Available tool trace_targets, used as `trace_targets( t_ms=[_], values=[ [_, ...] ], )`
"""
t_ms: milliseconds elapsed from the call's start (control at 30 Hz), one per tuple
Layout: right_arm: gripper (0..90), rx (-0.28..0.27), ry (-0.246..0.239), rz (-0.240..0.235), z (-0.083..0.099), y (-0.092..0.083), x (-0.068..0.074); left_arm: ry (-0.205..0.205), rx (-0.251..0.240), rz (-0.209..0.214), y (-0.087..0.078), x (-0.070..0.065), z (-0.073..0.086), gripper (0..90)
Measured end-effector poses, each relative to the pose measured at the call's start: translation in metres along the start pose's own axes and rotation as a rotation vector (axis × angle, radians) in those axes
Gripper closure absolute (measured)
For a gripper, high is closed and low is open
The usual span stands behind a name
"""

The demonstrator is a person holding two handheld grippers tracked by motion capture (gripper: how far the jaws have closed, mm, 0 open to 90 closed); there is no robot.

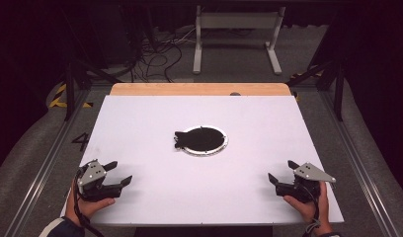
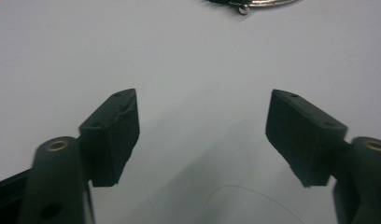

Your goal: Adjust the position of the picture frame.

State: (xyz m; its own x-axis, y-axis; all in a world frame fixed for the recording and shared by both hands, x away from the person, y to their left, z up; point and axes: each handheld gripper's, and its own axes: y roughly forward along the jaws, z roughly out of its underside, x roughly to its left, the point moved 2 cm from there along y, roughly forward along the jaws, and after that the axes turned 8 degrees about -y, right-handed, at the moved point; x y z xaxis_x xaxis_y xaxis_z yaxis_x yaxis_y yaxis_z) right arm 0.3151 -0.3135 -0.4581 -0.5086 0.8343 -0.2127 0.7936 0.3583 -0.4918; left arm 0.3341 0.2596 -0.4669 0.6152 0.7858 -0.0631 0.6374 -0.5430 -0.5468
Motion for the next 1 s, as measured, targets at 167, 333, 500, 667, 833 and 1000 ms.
trace_targets(
  t_ms=[167,333,500,667,833,1000],
  values=[
    [25.4,-0.007,-0.005,-0.013,-0.002,-0.001,0.002,0.017,0.000,0.013,-0.001,-0.003,-0.001,35.6],
    [27.8,-0.002,-0.018,-0.015,-0.007,0.001,0.006,0.036,-0.011,0.029,-0.009,-0.003,-0.001,51.1],
    [52.1,0.015,-0.026,-0.066,-0.007,0.006,0.011,0.039,-0.006,0.038,-0.004,0.004,-0.012,75.4],
    [75.3,0.030,-0.039,-0.093,-0.012,0.007,0.015,0.038,-0.055,0.080,0.006,0.013,-0.036,89.2],
    [90.0,0.047,-0.029,-0.120,-0.019,0.016,0.020,0.067,-0.055,0.102,0.027,0.016,-0.063,90.0],
    [90.0,0.054,-0.005,-0.124,-0.025,0.025,0.023,0.044,-0.067,0.135,0.055,0.019,-0.086,90.0]
  ],
)
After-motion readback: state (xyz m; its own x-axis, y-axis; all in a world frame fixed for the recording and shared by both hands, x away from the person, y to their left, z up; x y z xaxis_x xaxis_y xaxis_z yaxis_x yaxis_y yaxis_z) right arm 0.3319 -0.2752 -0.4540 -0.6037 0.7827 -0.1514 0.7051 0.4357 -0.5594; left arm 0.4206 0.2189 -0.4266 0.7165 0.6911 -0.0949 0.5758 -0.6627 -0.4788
